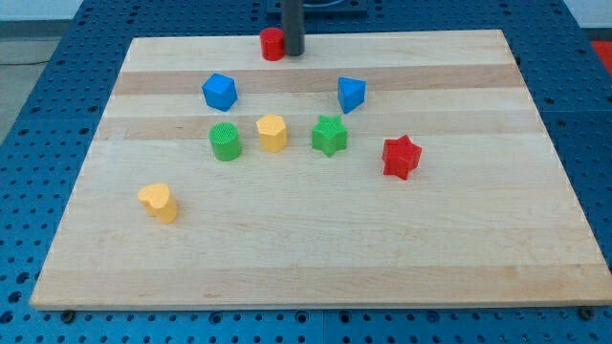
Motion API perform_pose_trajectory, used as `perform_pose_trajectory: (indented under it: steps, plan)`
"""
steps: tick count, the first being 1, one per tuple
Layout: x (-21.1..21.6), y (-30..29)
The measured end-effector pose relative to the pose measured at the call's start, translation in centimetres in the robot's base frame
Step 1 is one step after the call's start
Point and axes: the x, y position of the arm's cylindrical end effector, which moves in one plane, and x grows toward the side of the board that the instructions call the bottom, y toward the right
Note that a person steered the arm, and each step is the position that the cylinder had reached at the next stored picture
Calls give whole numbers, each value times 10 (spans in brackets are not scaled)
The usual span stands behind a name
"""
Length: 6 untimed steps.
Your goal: Move the red circle vertical to the blue cube
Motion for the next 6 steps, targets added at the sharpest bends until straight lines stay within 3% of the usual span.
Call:
perform_pose_trajectory:
  steps: [1,3,6]
  plan:
    - [0,-23]
    - [-21,-6]
    - [-15,-101]
